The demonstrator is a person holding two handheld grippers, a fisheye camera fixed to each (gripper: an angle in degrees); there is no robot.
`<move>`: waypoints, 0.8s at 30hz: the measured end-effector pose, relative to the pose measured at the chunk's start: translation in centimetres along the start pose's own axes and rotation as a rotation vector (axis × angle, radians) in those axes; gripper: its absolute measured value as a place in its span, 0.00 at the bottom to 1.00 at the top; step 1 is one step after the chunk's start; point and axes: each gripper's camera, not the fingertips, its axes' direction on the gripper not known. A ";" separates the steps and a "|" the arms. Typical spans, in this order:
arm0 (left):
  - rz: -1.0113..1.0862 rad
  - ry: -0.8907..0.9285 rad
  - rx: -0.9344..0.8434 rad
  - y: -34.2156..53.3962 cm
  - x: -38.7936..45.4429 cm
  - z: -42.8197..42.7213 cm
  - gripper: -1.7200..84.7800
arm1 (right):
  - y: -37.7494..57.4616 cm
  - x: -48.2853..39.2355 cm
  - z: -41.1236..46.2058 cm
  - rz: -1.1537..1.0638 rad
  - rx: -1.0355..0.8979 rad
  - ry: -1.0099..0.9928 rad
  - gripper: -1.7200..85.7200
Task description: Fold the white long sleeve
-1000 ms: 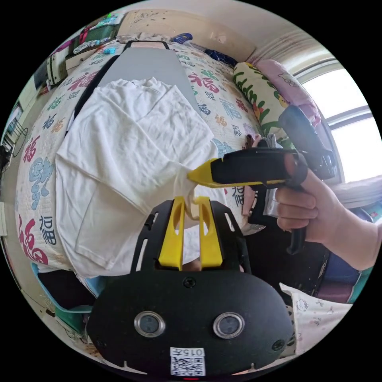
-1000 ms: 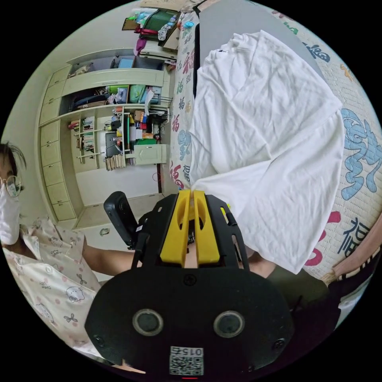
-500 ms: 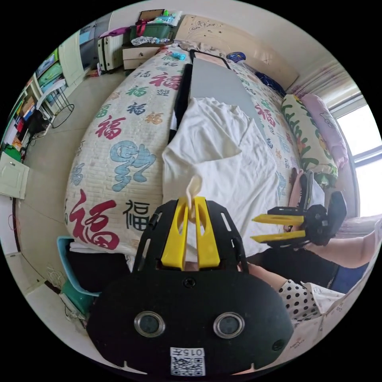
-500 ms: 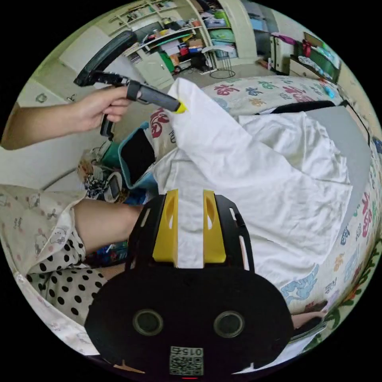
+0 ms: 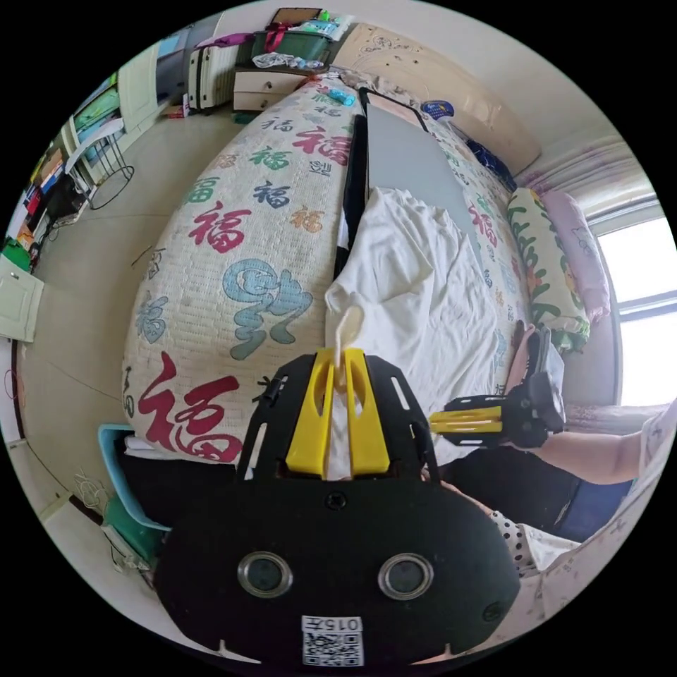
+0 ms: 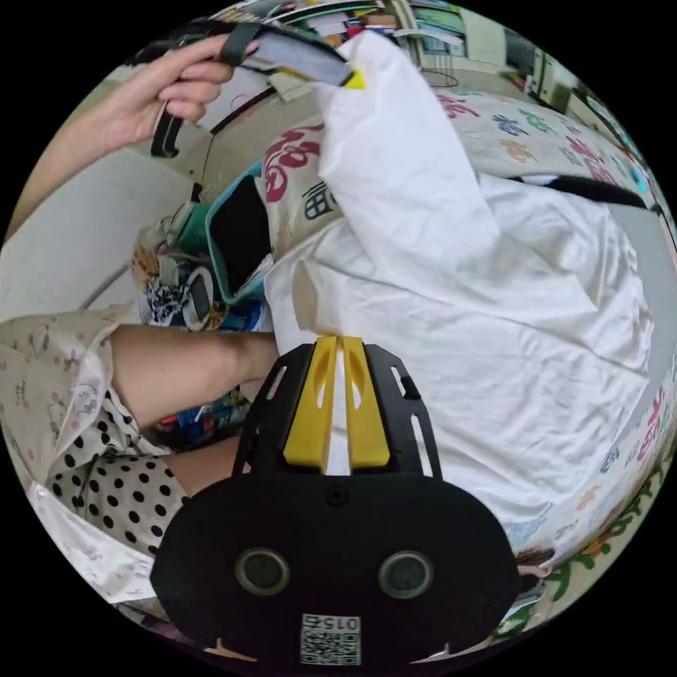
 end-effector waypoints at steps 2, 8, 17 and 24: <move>-0.032 0.007 0.068 -2.0 -2.1 -3.3 0.03 | 4.5 7.4 -8.0 0.350 0.187 -0.017 0.03; -0.183 -0.349 0.342 -7.4 -10.4 -14.8 0.06 | 27.5 20.2 -26.7 1.198 0.334 0.634 0.04; -0.136 -0.504 0.382 -9.2 -3.9 -14.7 0.11 | 29.5 21.6 -28.1 1.251 0.489 0.524 0.05; 0.258 -0.148 0.196 -20.1 10.1 -1.1 0.09 | 12.1 30.0 -19.7 0.893 0.333 0.240 0.02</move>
